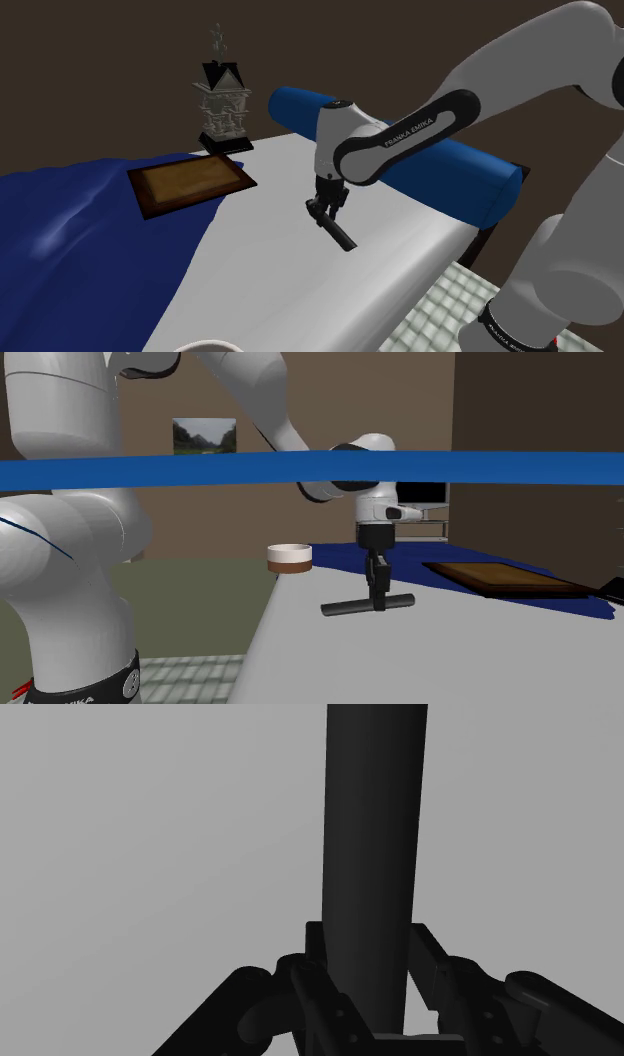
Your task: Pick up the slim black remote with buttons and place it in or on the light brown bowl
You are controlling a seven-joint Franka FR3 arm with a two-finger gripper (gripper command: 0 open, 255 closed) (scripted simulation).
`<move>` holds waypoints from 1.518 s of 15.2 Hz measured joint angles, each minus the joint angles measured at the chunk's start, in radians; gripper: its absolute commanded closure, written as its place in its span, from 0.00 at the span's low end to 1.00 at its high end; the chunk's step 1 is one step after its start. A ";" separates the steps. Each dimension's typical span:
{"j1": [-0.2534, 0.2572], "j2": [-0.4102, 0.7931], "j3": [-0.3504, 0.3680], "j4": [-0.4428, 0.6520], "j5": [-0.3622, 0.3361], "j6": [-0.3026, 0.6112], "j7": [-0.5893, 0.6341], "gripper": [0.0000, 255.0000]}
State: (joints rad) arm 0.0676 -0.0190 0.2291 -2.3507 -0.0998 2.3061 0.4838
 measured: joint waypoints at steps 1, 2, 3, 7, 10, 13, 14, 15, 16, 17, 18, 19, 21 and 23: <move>0.002 -0.009 0.001 0.004 0.004 -0.013 -0.001 1.00; 0.002 -0.013 0.002 0.012 0.006 -0.025 -0.001 1.00; 0.002 -0.024 0.001 0.015 0.011 -0.039 -0.007 1.00; 0.003 -0.057 0.000 0.038 0.023 -0.092 -0.019 1.00; 0.002 -0.084 -0.002 0.055 0.033 -0.135 -0.030 1.00; 0.003 -0.101 -0.003 0.078 0.039 -0.175 -0.036 1.00; 0.004 -0.110 -0.003 0.083 0.042 -0.188 -0.038 1.00; 0.004 -0.113 -0.004 0.095 0.043 -0.203 -0.040 1.00; 0.004 -0.117 -0.004 0.103 0.044 -0.215 -0.042 1.00; 0.004 -0.122 -0.004 0.111 0.046 -0.228 -0.044 1.00; 0.003 -0.129 -0.006 0.116 0.048 -0.240 -0.048 1.00; 0.003 -0.136 -0.007 0.125 0.050 -0.255 -0.050 1.00; 0.004 -0.142 -0.006 0.146 0.052 -0.282 -0.051 1.00; 0.005 -0.150 -0.007 0.168 0.055 -0.311 -0.054 1.00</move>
State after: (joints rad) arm 0.0723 -0.1690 0.2226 -2.1830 -0.0453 1.9947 0.4296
